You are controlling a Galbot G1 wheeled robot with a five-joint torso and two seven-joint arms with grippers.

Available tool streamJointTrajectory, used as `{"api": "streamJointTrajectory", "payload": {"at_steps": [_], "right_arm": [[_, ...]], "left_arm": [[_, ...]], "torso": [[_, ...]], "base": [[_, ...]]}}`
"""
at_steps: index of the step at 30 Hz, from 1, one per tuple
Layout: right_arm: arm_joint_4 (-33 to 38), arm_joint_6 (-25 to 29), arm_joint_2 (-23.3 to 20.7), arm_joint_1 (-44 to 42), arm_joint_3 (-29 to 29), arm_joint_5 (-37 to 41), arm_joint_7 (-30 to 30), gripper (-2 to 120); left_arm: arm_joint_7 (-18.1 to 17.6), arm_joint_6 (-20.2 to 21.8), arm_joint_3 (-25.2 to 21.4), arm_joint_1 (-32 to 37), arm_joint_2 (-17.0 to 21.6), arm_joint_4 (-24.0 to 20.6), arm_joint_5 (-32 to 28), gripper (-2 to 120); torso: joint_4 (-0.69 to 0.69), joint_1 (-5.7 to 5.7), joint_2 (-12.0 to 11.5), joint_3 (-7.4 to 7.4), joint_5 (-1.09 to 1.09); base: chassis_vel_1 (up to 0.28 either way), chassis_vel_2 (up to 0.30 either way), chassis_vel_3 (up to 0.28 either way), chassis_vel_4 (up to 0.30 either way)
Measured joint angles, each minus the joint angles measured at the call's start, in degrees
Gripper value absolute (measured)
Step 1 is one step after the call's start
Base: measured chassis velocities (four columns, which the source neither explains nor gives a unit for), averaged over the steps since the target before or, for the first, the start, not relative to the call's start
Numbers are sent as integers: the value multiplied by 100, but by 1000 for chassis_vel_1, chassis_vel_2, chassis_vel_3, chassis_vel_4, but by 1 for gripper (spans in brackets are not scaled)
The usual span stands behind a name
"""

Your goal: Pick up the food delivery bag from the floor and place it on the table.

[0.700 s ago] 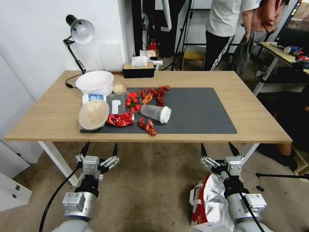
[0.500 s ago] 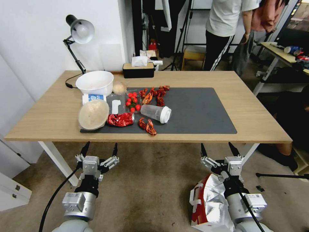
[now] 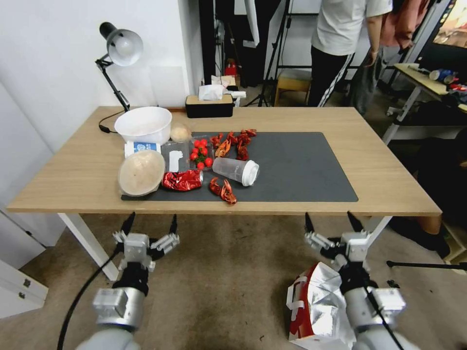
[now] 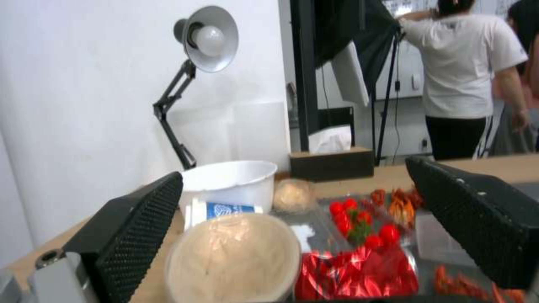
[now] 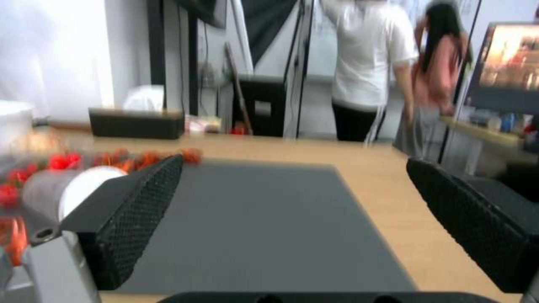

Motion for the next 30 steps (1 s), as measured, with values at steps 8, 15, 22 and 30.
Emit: {"api": "streamJointTrajectory", "payload": {"at_steps": [8,15,22,30], "right_arm": [[96,-137,-12,115,-13,108,66,100],[113,-135,-40,102,17,180,62,100],[113,-108,-25,89,10,205,50,100],[104,-69,-14,105,-6,211,33,100]], "left_arm": [[-101,-53,11,53,116,-20,-235,100],[5,-305,46,70,83,82,-223,100],[52,-306,82,98,86,96,-203,100],[150,-223,123,118,69,67,-302,100]], "torso": [[5,-2,0,0,-3],[5,-1,0,0,-4],[5,-19,-38,-20,-4],[4,-132,-292,-160,-4]], "base": [[0,0,0,0],[0,0,0,0],[0,0,0,0],[0,0,0,0]]}}
